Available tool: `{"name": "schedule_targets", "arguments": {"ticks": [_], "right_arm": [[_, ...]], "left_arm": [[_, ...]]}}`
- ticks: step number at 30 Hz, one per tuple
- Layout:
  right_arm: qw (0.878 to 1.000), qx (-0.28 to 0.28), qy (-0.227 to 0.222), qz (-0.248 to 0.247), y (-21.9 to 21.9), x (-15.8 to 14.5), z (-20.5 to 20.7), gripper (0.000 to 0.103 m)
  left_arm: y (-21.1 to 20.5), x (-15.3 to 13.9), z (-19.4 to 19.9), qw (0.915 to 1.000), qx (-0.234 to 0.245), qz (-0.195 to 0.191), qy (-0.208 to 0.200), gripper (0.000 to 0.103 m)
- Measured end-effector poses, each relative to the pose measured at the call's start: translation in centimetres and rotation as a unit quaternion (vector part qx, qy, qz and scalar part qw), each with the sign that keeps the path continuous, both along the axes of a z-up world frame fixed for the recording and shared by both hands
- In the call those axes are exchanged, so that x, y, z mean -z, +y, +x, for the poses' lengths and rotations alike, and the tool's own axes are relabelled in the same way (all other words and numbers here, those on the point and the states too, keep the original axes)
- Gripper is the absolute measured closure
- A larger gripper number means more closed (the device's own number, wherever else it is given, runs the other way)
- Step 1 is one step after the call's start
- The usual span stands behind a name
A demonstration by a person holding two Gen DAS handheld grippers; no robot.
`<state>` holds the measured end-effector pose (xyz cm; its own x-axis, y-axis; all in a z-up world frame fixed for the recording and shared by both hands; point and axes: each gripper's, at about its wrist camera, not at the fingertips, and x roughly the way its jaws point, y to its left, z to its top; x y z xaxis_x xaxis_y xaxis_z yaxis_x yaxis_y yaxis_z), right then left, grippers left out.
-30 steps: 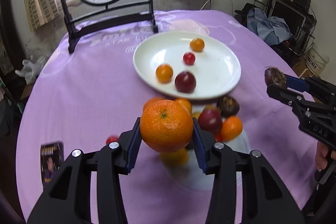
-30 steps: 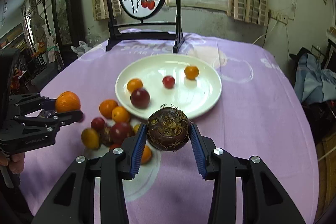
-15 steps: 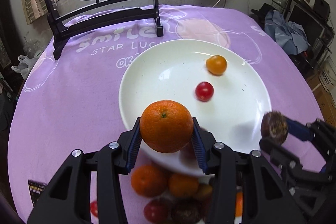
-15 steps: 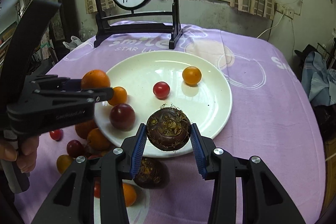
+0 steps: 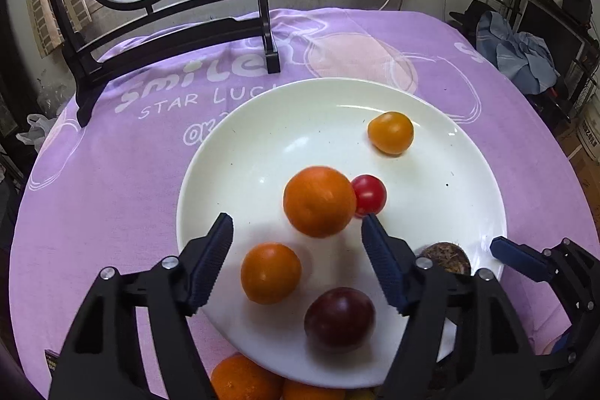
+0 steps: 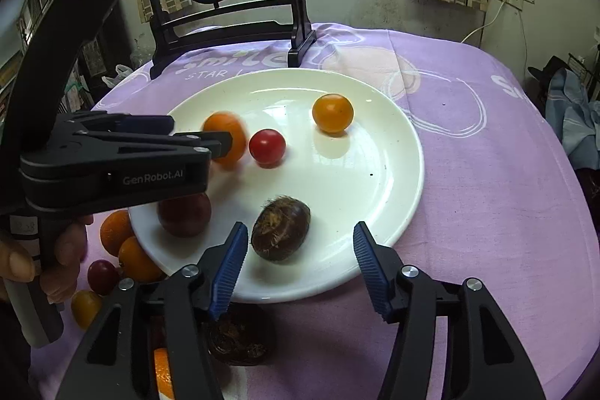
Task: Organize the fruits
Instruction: 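Carry the tangerine and water chestnut onto the plate and open both tools, then withdraw both open tools from the plate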
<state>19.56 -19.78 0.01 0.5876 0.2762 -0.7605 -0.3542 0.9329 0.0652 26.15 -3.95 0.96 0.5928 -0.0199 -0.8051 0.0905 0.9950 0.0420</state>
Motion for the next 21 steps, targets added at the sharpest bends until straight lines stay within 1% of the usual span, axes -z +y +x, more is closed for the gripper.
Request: {"name": "schedule_targets", "arguments": {"ticks": [4, 6, 11, 15, 17, 21], "right_arm": [[1.000, -0.003, -0.005, 0.001, -0.1, -0.5, -0.6, 0.044], [1.000, -0.004, -0.006, 0.003, -0.1, -0.7, -0.9, 0.044], [1.000, -0.006, -0.009, 0.004, -0.3, -1.3, -2.2, 0.043], [1.000, -0.003, -0.016, 0.007, -0.9, -2.0, -3.9, 0.041], [1.000, 0.001, -0.019, 0.009, -1.3, -2.2, -4.8, 0.038], [1.000, 0.001, -0.021, 0.006, -1.7, -2.3, -6.7, 0.038]], "left_arm": [[0.7, -0.9, -1.5, 1.0000, -0.002, -0.003, -0.007, 0.033], [1.3, -1.3, -2.5, 0.9999, -0.005, -0.008, -0.009, 0.031], [3.0, -1.4, -5.6, 0.9996, -0.020, -0.012, -0.015, 0.019], [4.0, -1.0, -8.5, 0.9998, -0.018, -0.007, -0.010, 0.017], [4.6, -0.9, -9.8, 0.9997, -0.019, -0.009, -0.010, 0.015], [5.6, -0.7, -12.4, 0.9996, -0.023, -0.012, -0.007, 0.014]]}}
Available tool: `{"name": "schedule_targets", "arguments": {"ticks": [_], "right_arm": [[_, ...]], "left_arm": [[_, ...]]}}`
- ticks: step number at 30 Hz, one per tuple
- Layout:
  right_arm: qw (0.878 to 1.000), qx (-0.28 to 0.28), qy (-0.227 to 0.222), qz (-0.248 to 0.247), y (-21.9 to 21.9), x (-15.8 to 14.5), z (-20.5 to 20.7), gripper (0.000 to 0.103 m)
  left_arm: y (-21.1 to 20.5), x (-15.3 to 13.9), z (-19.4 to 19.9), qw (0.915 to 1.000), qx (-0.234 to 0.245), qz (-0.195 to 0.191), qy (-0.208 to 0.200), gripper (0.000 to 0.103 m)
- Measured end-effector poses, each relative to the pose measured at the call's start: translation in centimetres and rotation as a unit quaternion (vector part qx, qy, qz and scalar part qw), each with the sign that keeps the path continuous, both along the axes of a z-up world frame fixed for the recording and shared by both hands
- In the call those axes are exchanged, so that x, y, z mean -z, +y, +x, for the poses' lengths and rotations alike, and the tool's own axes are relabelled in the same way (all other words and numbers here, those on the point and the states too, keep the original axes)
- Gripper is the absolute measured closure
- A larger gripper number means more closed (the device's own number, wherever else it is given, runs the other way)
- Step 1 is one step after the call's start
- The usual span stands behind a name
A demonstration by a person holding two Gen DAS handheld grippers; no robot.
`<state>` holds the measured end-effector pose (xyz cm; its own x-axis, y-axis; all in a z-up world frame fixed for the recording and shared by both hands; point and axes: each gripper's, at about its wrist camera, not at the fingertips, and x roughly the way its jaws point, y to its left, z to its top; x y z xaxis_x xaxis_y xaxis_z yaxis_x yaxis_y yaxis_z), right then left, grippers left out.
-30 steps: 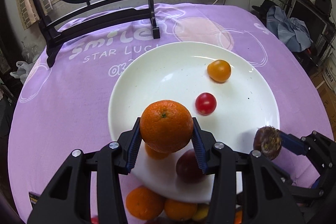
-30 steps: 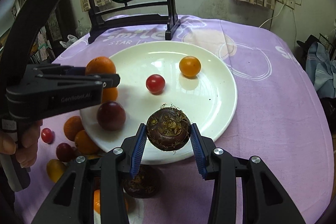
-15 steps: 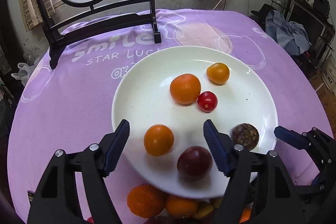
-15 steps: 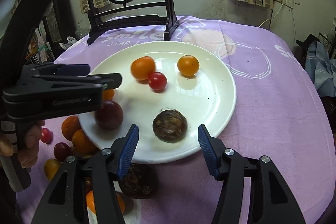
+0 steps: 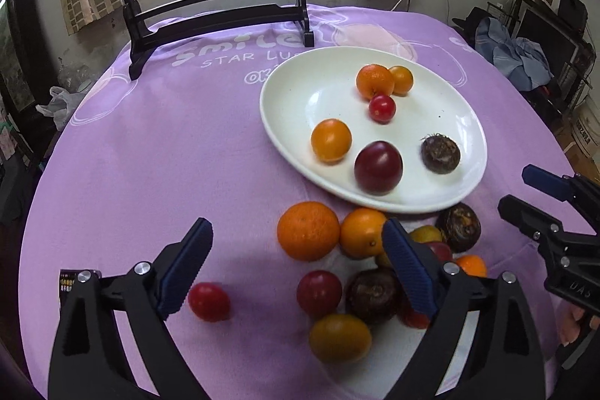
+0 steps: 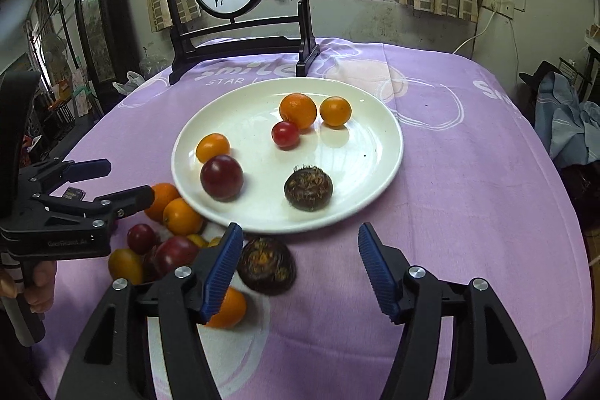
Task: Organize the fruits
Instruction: 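Withdraw both open tools from the plate, then grasp a red tomato lying apart from the pile with the left tool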
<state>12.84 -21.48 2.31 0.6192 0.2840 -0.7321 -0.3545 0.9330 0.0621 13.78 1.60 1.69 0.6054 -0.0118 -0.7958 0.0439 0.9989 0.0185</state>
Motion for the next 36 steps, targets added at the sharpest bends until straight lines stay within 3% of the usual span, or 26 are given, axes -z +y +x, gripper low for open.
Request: {"name": "schedule_targets", "arguments": {"ticks": [13, 24, 29, 33, 36], "right_arm": [[1.000, -0.011, -0.004, -0.001, -0.4, -0.1, -4.6, 0.036], [1.000, -0.022, 0.003, -0.006, 0.1, 0.4, -6.4, 0.036], [0.999, -0.031, 0.005, -0.010, 0.6, 0.5, -6.5, 0.036], [0.999, -0.037, 0.007, -0.019, 1.2, 0.8, -6.4, 0.036], [0.999, -0.044, 0.016, -0.026, 1.6, 1.3, -6.3, 0.036]], "left_arm": [[4.7, 0.8, -5.7, 0.9991, -0.041, 0.010, 0.000, 0.013], [6.8, 3.0, -5.6, 0.9982, -0.057, 0.001, 0.019, 0.014], [6.7, 4.5, -4.3, 0.9978, -0.051, -0.011, 0.042, 0.033], [6.0, 5.2, -3.4, 0.9977, -0.046, 0.000, 0.050, 0.049], [5.6, 5.0, -3.2, 0.9981, -0.039, 0.006, 0.046, 0.068]]}}
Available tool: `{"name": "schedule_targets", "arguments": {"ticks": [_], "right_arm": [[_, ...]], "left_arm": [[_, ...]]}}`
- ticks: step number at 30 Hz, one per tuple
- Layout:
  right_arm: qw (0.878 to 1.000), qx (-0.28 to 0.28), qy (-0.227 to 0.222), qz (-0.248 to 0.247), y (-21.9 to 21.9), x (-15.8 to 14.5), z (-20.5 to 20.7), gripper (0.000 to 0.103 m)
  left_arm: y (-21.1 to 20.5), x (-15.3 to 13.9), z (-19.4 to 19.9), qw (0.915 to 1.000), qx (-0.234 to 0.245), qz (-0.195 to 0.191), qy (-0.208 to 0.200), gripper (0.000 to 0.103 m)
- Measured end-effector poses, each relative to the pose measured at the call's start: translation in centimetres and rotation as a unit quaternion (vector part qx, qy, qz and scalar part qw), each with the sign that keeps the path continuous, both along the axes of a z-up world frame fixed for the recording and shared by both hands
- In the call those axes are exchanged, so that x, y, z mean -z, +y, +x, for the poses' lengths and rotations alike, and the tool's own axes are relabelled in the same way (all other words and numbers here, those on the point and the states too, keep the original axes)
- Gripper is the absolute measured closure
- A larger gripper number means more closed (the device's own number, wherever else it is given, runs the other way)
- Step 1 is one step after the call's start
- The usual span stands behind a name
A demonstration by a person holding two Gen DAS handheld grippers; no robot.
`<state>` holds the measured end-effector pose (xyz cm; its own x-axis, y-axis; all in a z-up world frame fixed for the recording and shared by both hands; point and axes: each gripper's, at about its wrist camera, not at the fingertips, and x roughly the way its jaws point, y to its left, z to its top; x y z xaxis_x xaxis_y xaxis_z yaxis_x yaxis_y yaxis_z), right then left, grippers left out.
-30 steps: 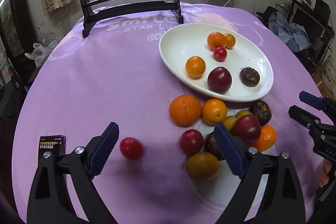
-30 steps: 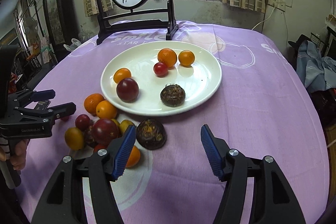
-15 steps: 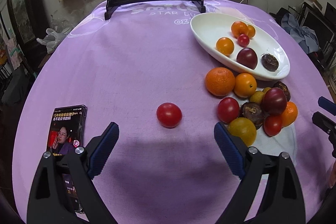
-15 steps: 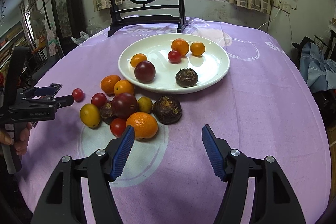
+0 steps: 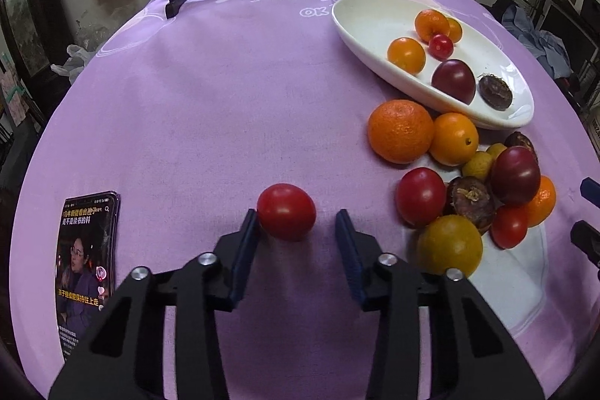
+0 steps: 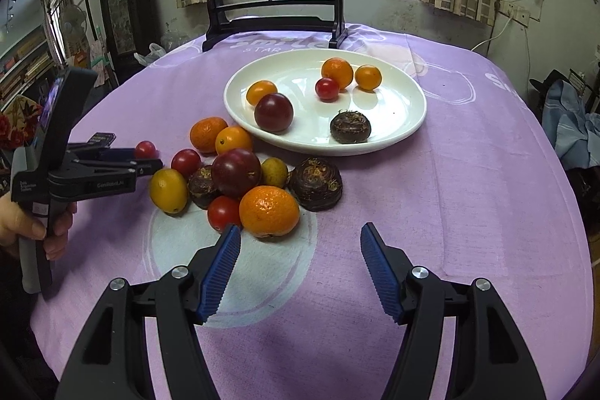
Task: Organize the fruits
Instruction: 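Grasp a red tomato lying apart from the pile with the left tool, then grasp a tangerine with the right tool while the left tool holds the red tomato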
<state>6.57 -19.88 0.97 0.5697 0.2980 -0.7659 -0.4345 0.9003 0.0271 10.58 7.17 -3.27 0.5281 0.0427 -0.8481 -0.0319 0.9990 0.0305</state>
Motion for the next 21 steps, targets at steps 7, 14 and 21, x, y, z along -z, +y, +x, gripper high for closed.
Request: {"name": "schedule_targets", "arguments": {"ticks": [7, 14, 21], "right_arm": [[0.999, -0.009, 0.030, -0.019, 1.2, 1.7, 1.1, 0.036], [0.998, -0.016, 0.030, -0.053, 2.8, 2.5, 1.9, 0.036], [0.995, -0.031, 0.024, -0.088, 4.1, 3.3, 2.2, 0.039]], "left_arm": [[0.2, -0.6, -0.4, 0.9998, 0.000, -0.020, -0.004, 0.074], [0.1, -0.4, -0.5, 0.9997, 0.000, -0.025, -0.003, 0.075], [0.2, -0.2, -0.4, 0.9997, 0.001, -0.024, -0.003, 0.074]]}}
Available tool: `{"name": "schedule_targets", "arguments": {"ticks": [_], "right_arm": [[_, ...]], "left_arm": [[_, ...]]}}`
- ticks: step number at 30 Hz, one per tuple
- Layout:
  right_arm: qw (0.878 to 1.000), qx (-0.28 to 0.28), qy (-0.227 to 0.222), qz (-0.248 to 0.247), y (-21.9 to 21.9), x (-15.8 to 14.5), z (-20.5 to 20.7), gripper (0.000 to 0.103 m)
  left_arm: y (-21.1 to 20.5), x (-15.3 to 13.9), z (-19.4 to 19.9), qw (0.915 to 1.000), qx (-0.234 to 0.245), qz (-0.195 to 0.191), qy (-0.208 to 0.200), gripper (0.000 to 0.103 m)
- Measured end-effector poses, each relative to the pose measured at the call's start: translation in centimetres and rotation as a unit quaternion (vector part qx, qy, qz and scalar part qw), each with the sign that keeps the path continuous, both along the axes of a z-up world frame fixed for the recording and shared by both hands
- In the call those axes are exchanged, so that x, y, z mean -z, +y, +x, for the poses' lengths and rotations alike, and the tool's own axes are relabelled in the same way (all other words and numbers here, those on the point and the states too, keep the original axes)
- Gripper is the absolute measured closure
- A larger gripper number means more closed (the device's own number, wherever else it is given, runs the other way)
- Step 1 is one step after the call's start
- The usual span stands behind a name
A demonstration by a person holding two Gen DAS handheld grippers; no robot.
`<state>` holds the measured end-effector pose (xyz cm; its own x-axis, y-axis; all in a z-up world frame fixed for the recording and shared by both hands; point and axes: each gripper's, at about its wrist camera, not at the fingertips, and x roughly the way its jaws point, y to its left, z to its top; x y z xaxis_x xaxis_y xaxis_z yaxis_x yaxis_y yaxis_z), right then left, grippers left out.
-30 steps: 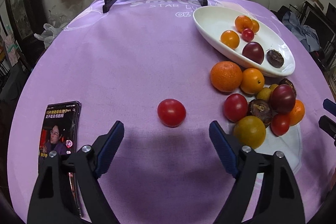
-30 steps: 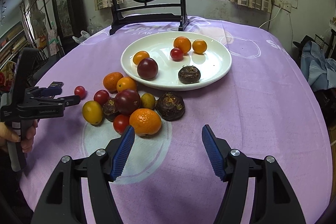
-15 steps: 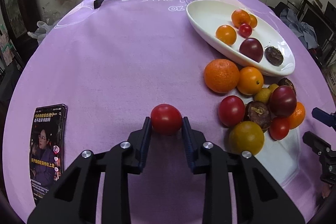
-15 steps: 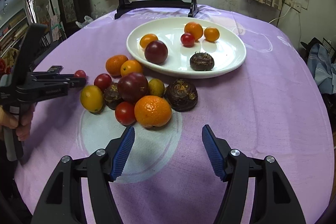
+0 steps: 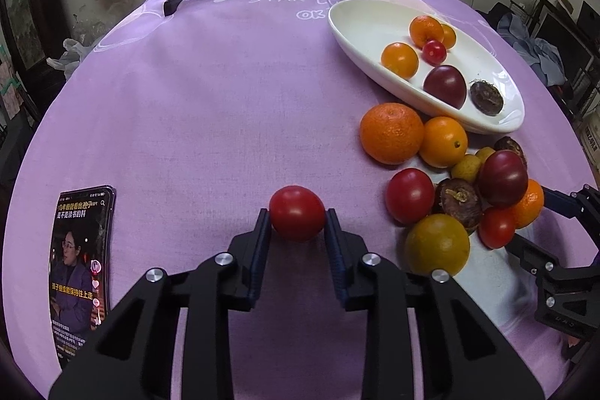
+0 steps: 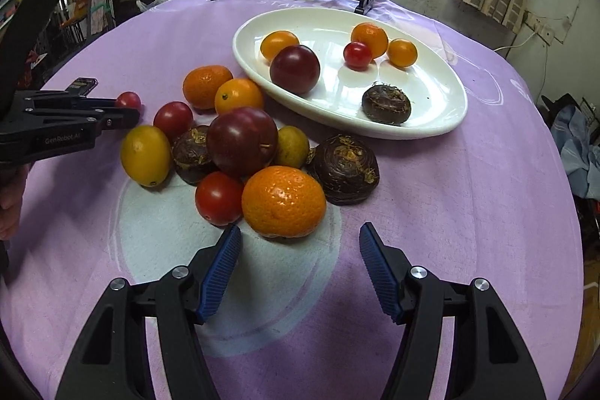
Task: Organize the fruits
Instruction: 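Grasp a tangerine with the right tool while the left tool holds the red tomato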
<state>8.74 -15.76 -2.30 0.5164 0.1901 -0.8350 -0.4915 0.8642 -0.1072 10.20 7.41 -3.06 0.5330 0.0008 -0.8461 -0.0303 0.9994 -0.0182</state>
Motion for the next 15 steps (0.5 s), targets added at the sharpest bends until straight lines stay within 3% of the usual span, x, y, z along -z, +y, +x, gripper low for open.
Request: {"name": "schedule_targets", "arguments": {"ticks": [7, 10, 15], "right_arm": [[1.000, 0.000, -0.001, 0.016, 0.4, 0.3, 1.1, 0.045], [0.999, -0.001, 0.005, 0.036, 0.2, 0.0, 1.0, 0.061], [0.998, 0.019, 0.001, 0.056, -1.1, -0.9, 0.6, 0.061]], "left_arm": [[0.1, 0.1, 0.3, 1.0000, 0.001, -0.004, 0.000, 0.074], [0.2, 0.2, 0.6, 1.0000, 0.000, -0.006, -0.002, 0.074], [0.0, -0.2, 0.2, 1.0000, -0.001, 0.000, -0.006, 0.075]]}}
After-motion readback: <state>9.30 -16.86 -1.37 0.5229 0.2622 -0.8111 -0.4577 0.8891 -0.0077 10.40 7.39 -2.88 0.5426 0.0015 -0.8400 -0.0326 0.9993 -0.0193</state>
